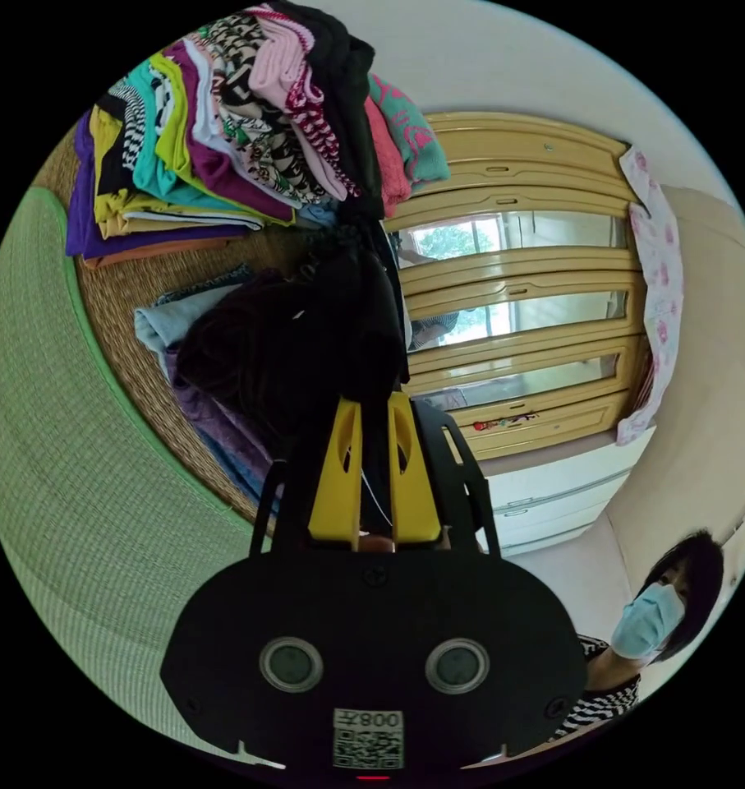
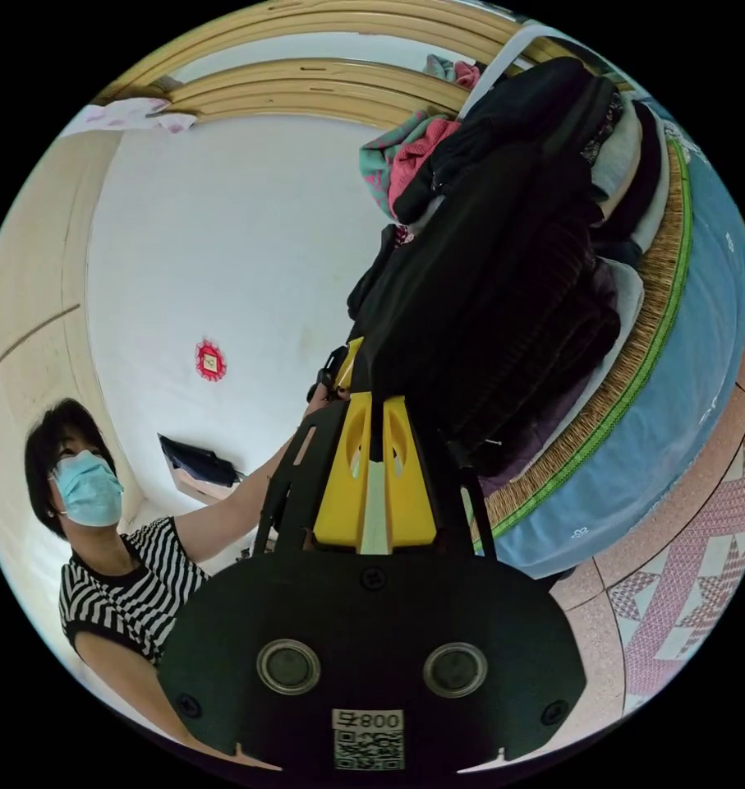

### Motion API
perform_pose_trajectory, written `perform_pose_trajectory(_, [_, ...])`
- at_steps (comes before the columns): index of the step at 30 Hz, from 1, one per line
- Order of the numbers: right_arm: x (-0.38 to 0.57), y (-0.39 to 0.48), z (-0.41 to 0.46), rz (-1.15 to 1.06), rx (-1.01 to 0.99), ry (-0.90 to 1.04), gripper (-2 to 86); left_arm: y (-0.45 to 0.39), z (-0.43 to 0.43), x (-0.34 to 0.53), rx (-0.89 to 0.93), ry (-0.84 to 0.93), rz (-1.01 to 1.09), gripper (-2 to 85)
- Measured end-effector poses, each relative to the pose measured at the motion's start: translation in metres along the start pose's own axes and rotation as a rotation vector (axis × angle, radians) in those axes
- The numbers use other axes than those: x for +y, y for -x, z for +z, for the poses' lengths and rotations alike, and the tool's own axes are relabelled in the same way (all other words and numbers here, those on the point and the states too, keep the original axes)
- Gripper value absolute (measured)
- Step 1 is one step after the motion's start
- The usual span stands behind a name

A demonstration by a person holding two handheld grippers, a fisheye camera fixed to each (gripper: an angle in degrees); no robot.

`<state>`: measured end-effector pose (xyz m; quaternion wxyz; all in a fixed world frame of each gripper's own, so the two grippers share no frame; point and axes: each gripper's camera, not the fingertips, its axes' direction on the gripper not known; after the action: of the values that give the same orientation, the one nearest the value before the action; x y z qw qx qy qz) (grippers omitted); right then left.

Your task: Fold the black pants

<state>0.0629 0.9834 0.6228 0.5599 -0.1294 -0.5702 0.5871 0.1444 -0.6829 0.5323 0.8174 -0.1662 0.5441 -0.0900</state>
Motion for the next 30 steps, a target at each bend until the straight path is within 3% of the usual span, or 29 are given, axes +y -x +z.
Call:
perform_pose_trajectory(4, [0.006, -0.005, -0.020, 0.030, -0.007, -0.049, 1.5, -0.003, 0.001, -0.002, -0.007, -0.023, -0.002, 7.4])
perform_pose_trajectory(8, [0.013, 0.002, -0.048, 0.037, 0.021, -0.114, 0.7, -0.022, -0.022, 0.004, -0.137, -0.172, 0.058, 5.3])
perform_pose_trajectory(13, [-0.014, 0.053, -0.055, -0.113, 0.162, -0.114, 0.1, -0.056, -0.009, -0.011, -0.129, -0.200, 0.199, 1.4])
perform_pose_trajectory(16, [-0.049, 0.087, -0.034, -0.242, 0.306, -0.047, 0.0, -0.072, 0.023, -0.030, -0.262, -0.124, 0.273, 0.6])
perform_pose_trajectory(20, [-0.085, 0.088, 0.006, -0.287, 0.701, 0.032, 0.0, -0.062, 0.064, -0.051, -0.528, -0.016, 0.261, 0.2])
perform_pose_trajectory(26, [-0.089, 0.072, 0.002, -0.216, 0.587, -0.008, 0.0, -0.048, 0.070, -0.052, -0.454, -0.059, 0.203, 0.1])
perform_pose_trajectory(30, [-0.061, 0.112, -0.009, -0.347, 0.520, -0.058, 0.0, -0.056, 0.074, -0.042, -0.393, -0.079, 0.263, 0.1])
